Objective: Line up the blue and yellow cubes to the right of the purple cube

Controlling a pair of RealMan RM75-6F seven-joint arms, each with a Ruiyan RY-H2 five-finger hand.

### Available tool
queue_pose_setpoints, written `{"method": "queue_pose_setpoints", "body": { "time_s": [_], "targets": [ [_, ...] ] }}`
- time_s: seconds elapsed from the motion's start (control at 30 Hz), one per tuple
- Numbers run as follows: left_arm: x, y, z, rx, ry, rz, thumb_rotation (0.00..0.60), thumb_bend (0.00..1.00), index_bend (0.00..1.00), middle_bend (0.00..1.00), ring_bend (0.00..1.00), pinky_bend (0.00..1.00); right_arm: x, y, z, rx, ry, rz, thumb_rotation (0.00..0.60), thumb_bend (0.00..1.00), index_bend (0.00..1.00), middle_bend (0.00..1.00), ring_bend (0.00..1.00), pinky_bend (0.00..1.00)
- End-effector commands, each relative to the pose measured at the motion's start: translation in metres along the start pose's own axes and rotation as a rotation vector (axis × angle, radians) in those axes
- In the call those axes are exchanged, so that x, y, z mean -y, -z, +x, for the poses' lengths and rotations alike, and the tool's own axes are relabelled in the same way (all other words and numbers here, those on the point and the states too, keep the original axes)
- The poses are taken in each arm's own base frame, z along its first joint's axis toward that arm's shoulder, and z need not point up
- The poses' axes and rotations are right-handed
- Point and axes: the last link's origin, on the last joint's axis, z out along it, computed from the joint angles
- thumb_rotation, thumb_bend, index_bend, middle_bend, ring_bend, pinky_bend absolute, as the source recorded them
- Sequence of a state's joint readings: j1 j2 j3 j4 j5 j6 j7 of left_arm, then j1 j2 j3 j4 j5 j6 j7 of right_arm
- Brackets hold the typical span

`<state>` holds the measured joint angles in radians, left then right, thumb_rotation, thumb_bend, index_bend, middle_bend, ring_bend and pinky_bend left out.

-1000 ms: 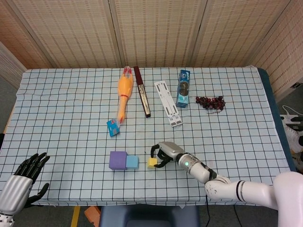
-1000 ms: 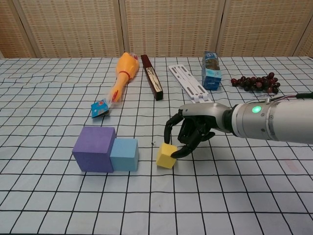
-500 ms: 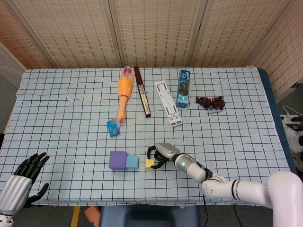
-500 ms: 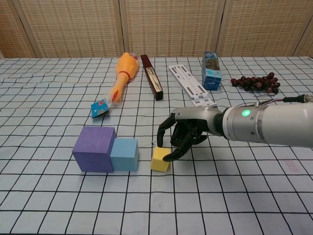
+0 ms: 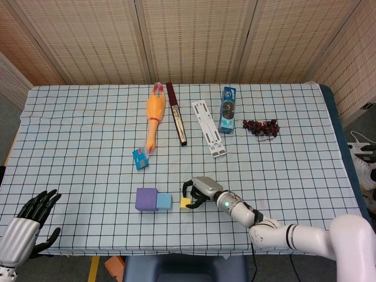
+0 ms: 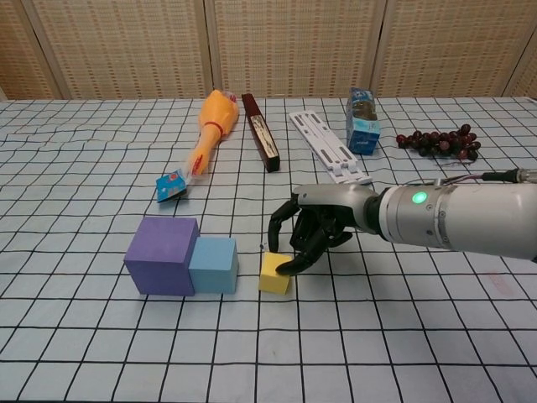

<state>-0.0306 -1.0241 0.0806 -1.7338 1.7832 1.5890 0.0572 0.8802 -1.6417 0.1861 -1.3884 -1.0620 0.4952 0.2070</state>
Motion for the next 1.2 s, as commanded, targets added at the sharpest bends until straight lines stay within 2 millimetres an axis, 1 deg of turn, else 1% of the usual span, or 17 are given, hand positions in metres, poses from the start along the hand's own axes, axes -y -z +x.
{"method": "queue_pose_setpoints", "body": {
  "time_s": [0.03, 0.2, 0.37, 0.7, 0.8, 0.83, 0.9, 1.07, 1.2],
  "targets": [
    [0.0, 0.0, 0.0, 0.0, -0.001, -0.002, 0.6, 0.38, 0.0, 0.0, 0.0, 0.15, -0.002, 0.001, 0.001, -0.005, 0.005, -0.002, 0.6, 0.15, 0.46, 0.91, 1.0, 1.0],
    [0.0, 0.0, 0.0, 0.003, -0.002, 0.0, 0.6, 0.38, 0.0, 0.0, 0.0, 0.15, -0.004, 0.004, 0.005, -0.02, -0.002, -0.001, 0.6, 0.12, 0.37, 0.91, 1.0, 1.0],
    [-0.001, 0.0, -0.001, 0.007, -0.003, -0.001, 0.6, 0.38, 0.0, 0.0, 0.0, 0.15, -0.007, 0.01, 0.011, -0.032, -0.003, 0.0, 0.6, 0.11, 0.33, 0.91, 1.0, 1.0],
    [-0.001, -0.001, -0.001, 0.012, -0.004, 0.001, 0.6, 0.38, 0.0, 0.0, 0.0, 0.15, -0.01, 0.02, 0.017, -0.043, -0.001, 0.008, 0.6, 0.1, 0.33, 0.91, 1.0, 1.0],
    [-0.001, -0.001, -0.001, 0.011, -0.003, 0.001, 0.6, 0.38, 0.0, 0.0, 0.0, 0.15, -0.011, 0.023, 0.016, -0.029, 0.019, 0.005, 0.6, 0.1, 0.38, 0.91, 1.0, 1.0],
    [-0.001, -0.001, -0.001, 0.01, -0.002, 0.001, 0.6, 0.38, 0.0, 0.0, 0.0, 0.15, -0.011, 0.024, 0.015, -0.022, 0.022, 0.002, 0.6, 0.11, 0.41, 0.91, 1.0, 1.0],
    [-0.001, 0.0, -0.001, 0.01, -0.002, 0.002, 0.6, 0.38, 0.0, 0.0, 0.0, 0.15, -0.011, 0.025, 0.015, -0.012, 0.024, -0.002, 0.6, 0.16, 0.45, 0.91, 1.0, 1.0],
    [-0.002, 0.0, -0.001, 0.008, -0.001, -0.003, 0.6, 0.38, 0.0, 0.0, 0.0, 0.15, -0.009, 0.029, 0.016, 0.005, 0.029, -0.014, 0.6, 0.29, 0.48, 0.92, 1.0, 1.0],
    [-0.001, 0.0, -0.001, 0.01, -0.001, -0.001, 0.6, 0.38, 0.0, 0.0, 0.0, 0.15, -0.008, 0.031, 0.015, 0.036, 0.025, -0.03, 0.6, 0.3, 0.49, 0.92, 1.0, 1.0]
  ]
}}
